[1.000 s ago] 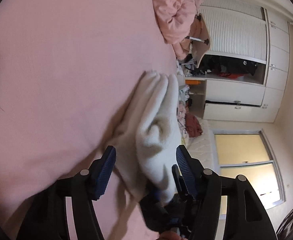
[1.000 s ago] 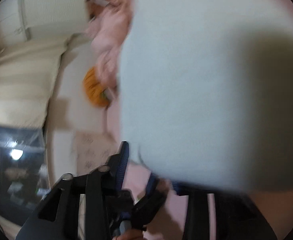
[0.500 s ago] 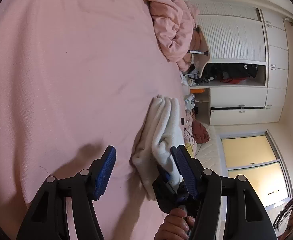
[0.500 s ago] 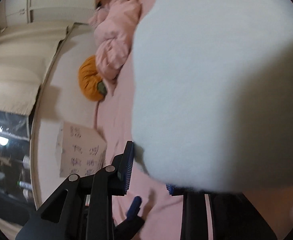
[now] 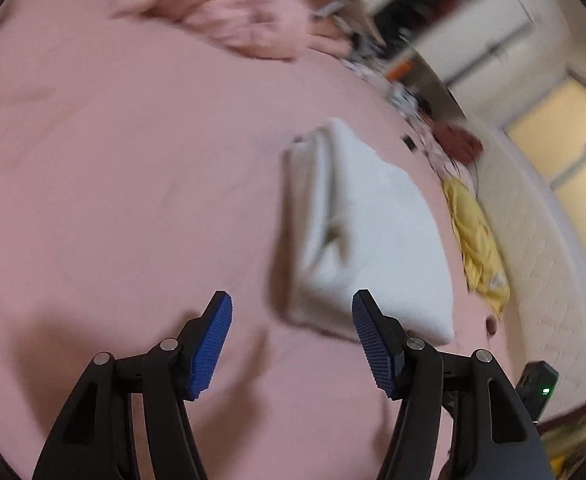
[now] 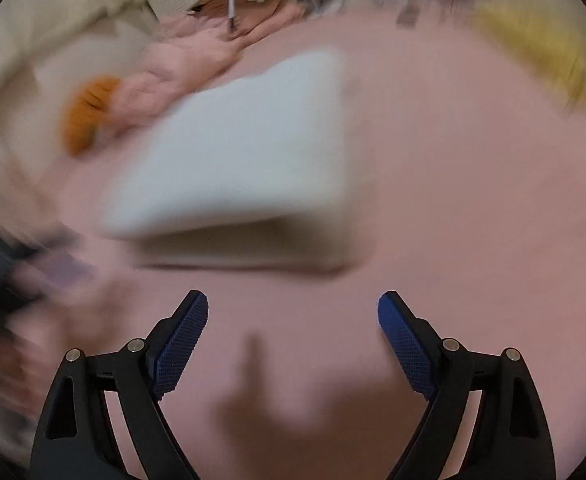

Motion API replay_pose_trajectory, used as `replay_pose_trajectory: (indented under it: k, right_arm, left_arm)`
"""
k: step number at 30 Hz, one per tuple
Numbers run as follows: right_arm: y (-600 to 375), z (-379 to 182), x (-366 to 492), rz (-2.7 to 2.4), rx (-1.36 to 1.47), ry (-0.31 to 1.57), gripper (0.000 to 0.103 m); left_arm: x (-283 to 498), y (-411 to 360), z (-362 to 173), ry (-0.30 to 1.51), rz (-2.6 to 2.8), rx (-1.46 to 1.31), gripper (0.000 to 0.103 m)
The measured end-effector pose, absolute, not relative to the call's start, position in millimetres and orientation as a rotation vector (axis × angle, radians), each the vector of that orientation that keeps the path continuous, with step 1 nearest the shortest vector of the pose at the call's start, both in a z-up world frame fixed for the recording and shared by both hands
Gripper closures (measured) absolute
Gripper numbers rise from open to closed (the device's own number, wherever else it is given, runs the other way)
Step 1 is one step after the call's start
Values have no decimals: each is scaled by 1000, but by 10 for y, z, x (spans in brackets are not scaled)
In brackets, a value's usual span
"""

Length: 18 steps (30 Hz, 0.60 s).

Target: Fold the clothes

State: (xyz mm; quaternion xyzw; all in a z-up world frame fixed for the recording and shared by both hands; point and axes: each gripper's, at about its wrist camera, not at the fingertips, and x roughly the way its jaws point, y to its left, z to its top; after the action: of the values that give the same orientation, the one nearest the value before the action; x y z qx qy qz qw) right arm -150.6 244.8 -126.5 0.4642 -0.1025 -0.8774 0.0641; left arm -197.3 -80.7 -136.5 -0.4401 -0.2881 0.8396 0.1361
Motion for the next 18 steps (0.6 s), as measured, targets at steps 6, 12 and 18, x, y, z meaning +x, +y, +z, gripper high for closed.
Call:
replay_pose_trajectory:
  k: [6, 12, 18]
  right_arm:
    - [2498, -1410, -1926, -2791, 1365, -147, 17]
    - [2377, -1397, -2078, -2771, 1360, -192, 79]
    - [2562, -1345, -1929, -2657, 1392, -361, 67]
  left_arm:
    - [-2530, -385, -1291, -803, 2381, -1336, 41]
    - [-2710, -225, -1447, -691, 2348, -1419, 86]
    - [-2374, -784, -1408, -1112, 2213, -1326, 10]
